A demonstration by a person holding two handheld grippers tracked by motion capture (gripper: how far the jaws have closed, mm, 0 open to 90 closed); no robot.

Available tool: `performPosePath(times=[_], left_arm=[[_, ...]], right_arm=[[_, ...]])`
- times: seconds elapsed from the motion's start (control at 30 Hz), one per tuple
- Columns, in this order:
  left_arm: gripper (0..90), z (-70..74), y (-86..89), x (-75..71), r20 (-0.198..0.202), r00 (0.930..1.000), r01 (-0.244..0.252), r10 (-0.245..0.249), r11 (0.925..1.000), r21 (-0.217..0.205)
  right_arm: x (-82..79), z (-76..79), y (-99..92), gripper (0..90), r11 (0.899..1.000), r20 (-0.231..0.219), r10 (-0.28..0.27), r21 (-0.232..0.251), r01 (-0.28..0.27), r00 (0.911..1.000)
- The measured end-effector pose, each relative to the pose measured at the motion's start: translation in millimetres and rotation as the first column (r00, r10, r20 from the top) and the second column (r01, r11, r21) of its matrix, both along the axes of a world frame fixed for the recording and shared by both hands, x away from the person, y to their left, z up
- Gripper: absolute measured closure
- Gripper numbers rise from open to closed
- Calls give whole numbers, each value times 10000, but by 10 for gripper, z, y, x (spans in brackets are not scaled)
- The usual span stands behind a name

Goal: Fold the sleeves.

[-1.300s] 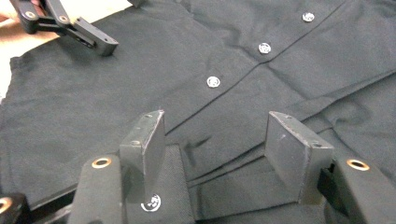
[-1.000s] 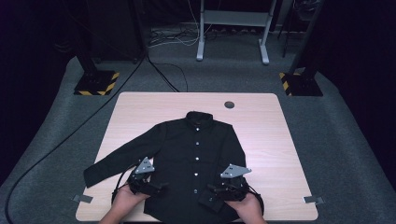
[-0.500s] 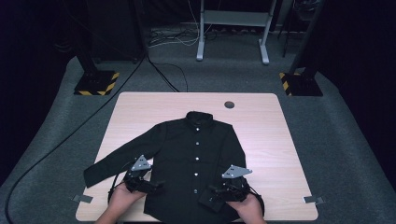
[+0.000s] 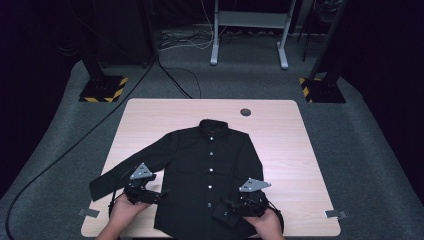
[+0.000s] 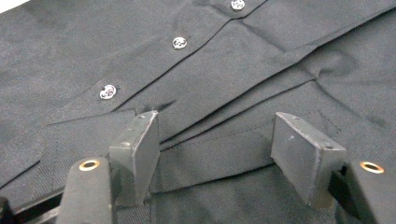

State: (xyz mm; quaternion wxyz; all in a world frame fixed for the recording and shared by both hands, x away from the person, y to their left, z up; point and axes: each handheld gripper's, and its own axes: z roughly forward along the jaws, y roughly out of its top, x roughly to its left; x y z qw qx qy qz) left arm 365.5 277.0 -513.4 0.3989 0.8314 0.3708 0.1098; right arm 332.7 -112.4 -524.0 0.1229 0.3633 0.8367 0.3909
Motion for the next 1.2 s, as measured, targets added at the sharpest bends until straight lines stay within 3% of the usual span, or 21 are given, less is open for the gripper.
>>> performPosePath(times=[0.37,0.7,1.2], left_arm=[[124,91,120,0,186,9997,-181,179,9998,88],[188,163,252,49,288,9992,-275,271,9996,119],[285,193,504,105,416,9948,-925,926,9957,-39]], right_arm=[[-17,-20,-14,313,9998,-78,-129,129,130,9999],[-28,-27,-17,298,9998,0,-182,108,182,9998],[-30,-43,-23,289,9997,-26,-232,126,233,9997]])
